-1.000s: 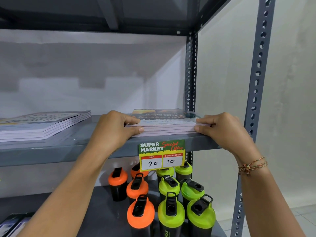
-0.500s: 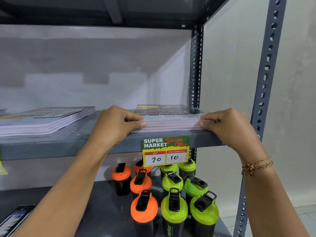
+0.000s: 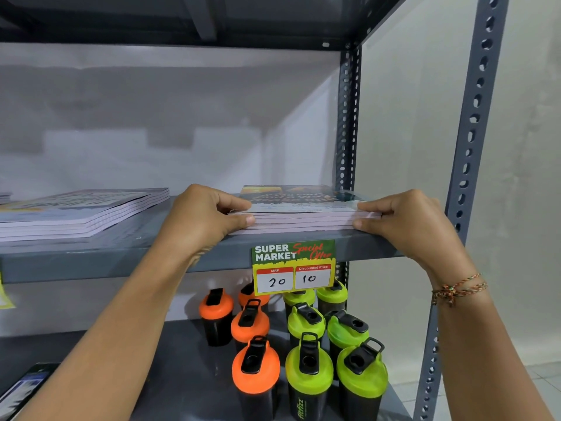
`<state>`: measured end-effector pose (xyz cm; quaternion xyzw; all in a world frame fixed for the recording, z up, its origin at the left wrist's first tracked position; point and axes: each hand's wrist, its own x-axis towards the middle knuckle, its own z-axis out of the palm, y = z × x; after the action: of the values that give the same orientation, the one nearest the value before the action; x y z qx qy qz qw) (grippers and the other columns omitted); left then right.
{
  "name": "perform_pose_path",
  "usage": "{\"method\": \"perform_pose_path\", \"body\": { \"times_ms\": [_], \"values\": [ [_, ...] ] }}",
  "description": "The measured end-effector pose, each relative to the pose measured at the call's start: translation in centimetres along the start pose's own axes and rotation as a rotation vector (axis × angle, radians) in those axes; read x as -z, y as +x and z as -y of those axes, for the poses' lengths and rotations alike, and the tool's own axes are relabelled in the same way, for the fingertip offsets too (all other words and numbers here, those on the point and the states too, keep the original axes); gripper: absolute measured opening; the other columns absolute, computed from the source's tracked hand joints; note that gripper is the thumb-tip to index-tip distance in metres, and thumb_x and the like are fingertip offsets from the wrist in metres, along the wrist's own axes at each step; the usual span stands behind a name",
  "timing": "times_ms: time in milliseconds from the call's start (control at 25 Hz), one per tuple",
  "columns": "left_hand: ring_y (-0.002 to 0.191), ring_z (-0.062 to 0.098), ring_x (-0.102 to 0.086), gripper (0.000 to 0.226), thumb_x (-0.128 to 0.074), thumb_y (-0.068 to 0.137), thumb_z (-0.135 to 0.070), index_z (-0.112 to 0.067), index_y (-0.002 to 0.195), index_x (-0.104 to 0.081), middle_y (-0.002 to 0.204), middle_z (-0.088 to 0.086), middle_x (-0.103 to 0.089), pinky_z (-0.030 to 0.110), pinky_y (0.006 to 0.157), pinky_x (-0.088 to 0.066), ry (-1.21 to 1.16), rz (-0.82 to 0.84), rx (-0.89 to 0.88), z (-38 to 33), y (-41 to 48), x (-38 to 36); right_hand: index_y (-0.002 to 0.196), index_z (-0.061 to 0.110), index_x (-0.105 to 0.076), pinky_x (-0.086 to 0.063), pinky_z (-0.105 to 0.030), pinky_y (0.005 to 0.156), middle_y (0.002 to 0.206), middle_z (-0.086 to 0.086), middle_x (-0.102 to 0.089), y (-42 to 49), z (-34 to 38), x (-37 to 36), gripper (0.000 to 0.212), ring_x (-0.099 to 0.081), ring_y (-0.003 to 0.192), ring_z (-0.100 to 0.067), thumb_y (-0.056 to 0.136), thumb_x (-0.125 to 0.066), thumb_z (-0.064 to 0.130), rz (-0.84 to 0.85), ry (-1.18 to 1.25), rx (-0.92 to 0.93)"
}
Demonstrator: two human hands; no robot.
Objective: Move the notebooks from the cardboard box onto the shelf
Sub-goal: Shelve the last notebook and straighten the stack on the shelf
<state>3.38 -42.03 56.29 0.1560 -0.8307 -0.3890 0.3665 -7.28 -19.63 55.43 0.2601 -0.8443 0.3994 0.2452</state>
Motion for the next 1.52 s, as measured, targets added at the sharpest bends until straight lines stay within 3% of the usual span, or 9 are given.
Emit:
{"method": "perform_pose_path", "body": {
  "times_ms": [160, 280, 480, 640, 800, 920, 1040, 1240, 1520],
  "values": [
    [0.078, 0.013, -0.062, 0.031, -0.080, 0.069, -0.013, -0.009, 0.100, -0.074, 0.083, 0.002, -0.071, 0.031, 0.091, -0.051, -0.041, -0.007, 0.005, 0.2, -0.3, 0.1, 0.111, 0.016, -0.069, -0.036, -0.018, 0.075, 0.112, -0.008, -0.072, -0.1, -0.2, -0.3, 0.035, -0.059, 0.104, -0.016, 0.078, -0.074, 0.028, -0.022, 0.022, -0.004],
    [0.074, 0.007, -0.060, 0.028, -0.080, 0.069, -0.013, -0.014, 0.096, -0.073, 0.077, -0.008, -0.067, 0.029, 0.089, -0.050, -0.078, -0.018, 0.010, 0.3, -0.6, 0.1, 0.111, 0.016, -0.069, -0.037, -0.018, 0.077, 0.111, -0.008, -0.072, -0.2, -0.4, -0.5, 0.035, -0.058, 0.099, -0.012, 0.078, -0.073, 0.028, -0.023, 0.040, -0.004],
    [0.079, 0.009, -0.061, 0.030, -0.079, 0.071, -0.014, -0.011, 0.100, -0.074, 0.078, -0.009, -0.066, 0.025, 0.087, -0.048, -0.052, -0.043, 0.005, 0.4, -0.6, 0.1, 0.112, 0.015, -0.069, -0.037, -0.017, 0.078, 0.115, -0.008, -0.071, 0.0, -0.4, -0.7, 0.035, -0.054, 0.095, -0.007, 0.079, -0.073, 0.028, -0.022, 0.048, 0.022],
    [0.075, 0.002, -0.058, 0.031, -0.077, 0.075, -0.016, -0.010, 0.105, -0.073, 0.089, -0.001, -0.068, 0.013, 0.070, -0.042, 0.042, -0.044, -0.031, 0.5, -0.7, 0.2, 0.113, 0.016, -0.068, -0.034, -0.013, 0.073, 0.118, -0.003, -0.070, 0.0, -0.4, -0.7, 0.035, -0.048, 0.092, -0.001, 0.080, -0.071, 0.028, -0.019, 0.036, 0.040],
    [0.091, 0.011, -0.060, 0.032, -0.075, 0.077, -0.017, -0.010, 0.108, -0.072, 0.107, 0.006, -0.073, 0.021, 0.081, -0.040, 0.097, -0.060, -0.057, 0.5, -0.8, 0.1, 0.111, 0.013, -0.069, -0.030, -0.006, 0.063, 0.114, -0.008, -0.071, 0.1, -0.4, -0.8, 0.034, -0.050, 0.092, -0.005, 0.080, -0.072, 0.026, -0.012, 0.036, 0.057],
    [0.091, 0.013, -0.061, 0.034, -0.076, 0.076, -0.017, -0.010, 0.108, -0.072, 0.106, 0.006, -0.073, 0.021, 0.080, -0.041, 0.101, -0.048, -0.054, 0.4, -0.8, 0.2, 0.111, 0.014, -0.069, -0.029, -0.006, 0.063, 0.112, -0.009, -0.072, 0.3, -0.3, -0.9, 0.034, -0.057, 0.101, -0.013, 0.080, -0.072, 0.026, -0.010, 0.028, 0.040],
    [0.092, 0.018, -0.064, 0.036, -0.079, 0.072, -0.014, -0.010, 0.108, -0.072, 0.098, 0.005, -0.071, 0.025, 0.084, -0.046, 0.078, -0.028, -0.029, 0.5, -0.7, 0.5, 0.112, 0.014, -0.069, -0.034, -0.014, 0.077, 0.115, -0.008, -0.071, 0.4, -0.1, -1.0, 0.034, -0.057, 0.114, -0.019, 0.080, -0.072, 0.026, 0.001, 0.025, 0.029],
    [0.088, 0.015, -0.062, 0.039, -0.080, 0.070, -0.011, -0.009, 0.108, -0.072, 0.104, 0.008, -0.073, 0.027, 0.089, -0.048, 0.049, -0.019, -0.029, 0.7, -0.4, 0.5, 0.113, 0.013, -0.068, -0.034, -0.016, 0.078, 0.114, -0.012, -0.070, 0.3, 0.3, -1.2, 0.034, -0.059, 0.111, -0.022, 0.080, -0.072, 0.023, 0.001, 0.029, 0.000],
    [0.091, 0.010, -0.061, 0.039, -0.077, 0.074, -0.013, -0.009, 0.112, -0.070, 0.114, 0.005, -0.071, 0.019, 0.084, -0.041, 0.081, 0.024, -0.073, 0.9, -0.4, 0.6, 0.113, 0.013, -0.068, -0.033, -0.016, 0.079, 0.117, -0.010, -0.069, 0.2, 0.3, -0.8, 0.034, -0.058, 0.111, -0.020, 0.080, -0.072, 0.022, 0.011, 0.036, -0.012]
  ]
}}
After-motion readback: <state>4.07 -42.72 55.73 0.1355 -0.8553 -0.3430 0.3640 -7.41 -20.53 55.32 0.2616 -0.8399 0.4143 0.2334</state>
